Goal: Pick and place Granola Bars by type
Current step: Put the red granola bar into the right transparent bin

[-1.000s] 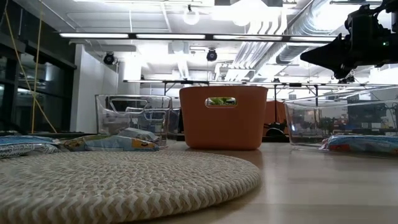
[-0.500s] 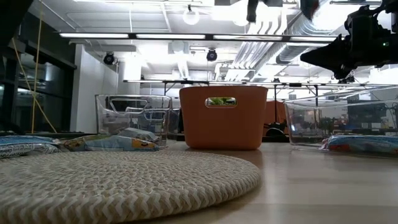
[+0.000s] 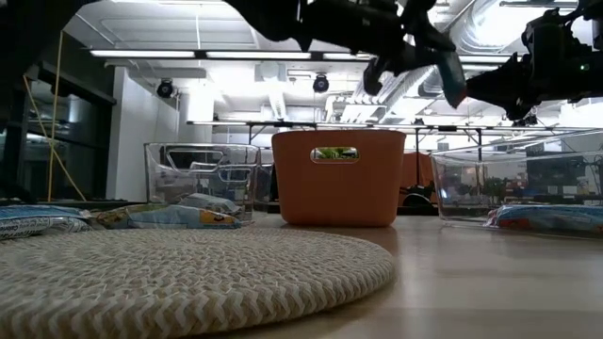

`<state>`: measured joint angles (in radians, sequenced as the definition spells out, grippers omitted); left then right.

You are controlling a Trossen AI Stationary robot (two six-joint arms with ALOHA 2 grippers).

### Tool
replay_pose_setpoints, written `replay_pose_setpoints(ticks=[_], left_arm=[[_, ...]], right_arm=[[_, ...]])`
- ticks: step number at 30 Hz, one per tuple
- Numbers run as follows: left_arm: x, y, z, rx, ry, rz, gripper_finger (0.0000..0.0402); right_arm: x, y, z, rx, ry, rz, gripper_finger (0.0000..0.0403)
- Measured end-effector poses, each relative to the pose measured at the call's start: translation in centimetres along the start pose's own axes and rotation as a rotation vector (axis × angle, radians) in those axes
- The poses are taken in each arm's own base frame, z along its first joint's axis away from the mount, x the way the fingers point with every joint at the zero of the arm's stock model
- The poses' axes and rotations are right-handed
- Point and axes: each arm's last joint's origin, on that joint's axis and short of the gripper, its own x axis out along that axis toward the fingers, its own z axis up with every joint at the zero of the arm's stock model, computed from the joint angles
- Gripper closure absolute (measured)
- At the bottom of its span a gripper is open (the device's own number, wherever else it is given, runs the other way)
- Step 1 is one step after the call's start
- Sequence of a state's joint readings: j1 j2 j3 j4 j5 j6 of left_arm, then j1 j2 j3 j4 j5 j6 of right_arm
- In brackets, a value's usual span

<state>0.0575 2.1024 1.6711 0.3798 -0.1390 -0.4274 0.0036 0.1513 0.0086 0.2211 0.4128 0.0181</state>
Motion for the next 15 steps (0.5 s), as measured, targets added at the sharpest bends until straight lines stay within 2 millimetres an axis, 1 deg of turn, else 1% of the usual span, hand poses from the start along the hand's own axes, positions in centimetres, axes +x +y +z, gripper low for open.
replay_pose_setpoints(ticks=[4, 9, 15], left_arm=[[0.6, 1.0, -0.5, -0.013, -0.019, 0.016, 0.0323], [1.5, 2.3, -2.5, -0.035, 0.014, 0.062, 0.0323], [2.2, 3.0, -4.5, -0.069, 0.044, 0.079, 0.0323]], right_arm=[[0.0, 0.0, 0.0, 0.000, 0.000, 0.000, 0.0402], [0.0, 0.0, 0.0, 0.000, -0.001, 0.000, 0.0402], [0.0, 0.0, 0.0, 0.000, -0.001, 0.000, 0.0402]])
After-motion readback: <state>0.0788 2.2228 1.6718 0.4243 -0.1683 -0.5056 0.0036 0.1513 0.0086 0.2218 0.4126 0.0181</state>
